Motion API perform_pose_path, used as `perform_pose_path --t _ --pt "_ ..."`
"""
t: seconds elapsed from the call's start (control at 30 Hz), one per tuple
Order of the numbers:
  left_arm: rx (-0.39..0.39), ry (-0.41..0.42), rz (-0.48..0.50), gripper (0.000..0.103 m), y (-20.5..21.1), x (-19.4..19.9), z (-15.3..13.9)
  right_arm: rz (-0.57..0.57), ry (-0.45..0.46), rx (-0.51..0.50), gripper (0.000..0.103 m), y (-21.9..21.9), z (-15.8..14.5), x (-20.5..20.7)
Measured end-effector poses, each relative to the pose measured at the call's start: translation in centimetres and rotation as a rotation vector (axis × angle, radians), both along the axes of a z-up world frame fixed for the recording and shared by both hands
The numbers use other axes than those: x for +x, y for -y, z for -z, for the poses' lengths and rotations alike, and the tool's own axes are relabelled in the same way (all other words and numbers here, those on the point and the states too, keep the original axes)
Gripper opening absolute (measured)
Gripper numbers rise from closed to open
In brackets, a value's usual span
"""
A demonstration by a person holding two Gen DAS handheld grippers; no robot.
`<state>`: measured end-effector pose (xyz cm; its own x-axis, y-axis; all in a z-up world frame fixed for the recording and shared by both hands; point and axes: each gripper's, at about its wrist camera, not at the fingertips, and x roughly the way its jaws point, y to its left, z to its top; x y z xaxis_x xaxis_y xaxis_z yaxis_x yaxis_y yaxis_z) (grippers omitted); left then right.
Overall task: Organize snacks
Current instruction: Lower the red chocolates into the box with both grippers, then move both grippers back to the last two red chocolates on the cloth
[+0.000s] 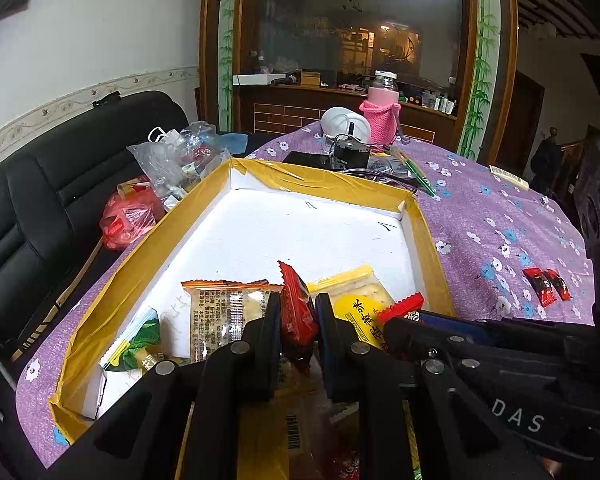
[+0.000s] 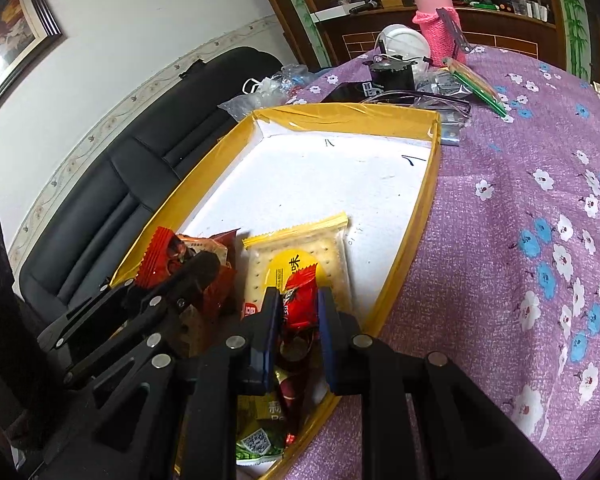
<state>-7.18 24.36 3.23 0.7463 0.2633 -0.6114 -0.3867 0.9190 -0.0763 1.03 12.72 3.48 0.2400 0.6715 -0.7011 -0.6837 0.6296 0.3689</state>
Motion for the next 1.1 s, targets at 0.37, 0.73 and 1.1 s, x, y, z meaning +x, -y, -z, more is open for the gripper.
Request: perform_pose_path --t 0.37,0.73,1.1 --pt "-0.021 0.002 0.007 0.025 -0.1 -0.1 -0.2 0.005 -0.029 0.04 0.025 0.7 -0.4 0.3" --pt "-0.02 0.033 -0.003 0.048 0.4 -0.8 -1.6 0.022 -0.025 0.092 0.028 2.5 -1.9 -0.1" --pt "0.012 0.054 0.009 0.061 2.0 -0.9 -3.3 0.065 -0.022 0.121 0.029 6.0 -3.8 0.6"
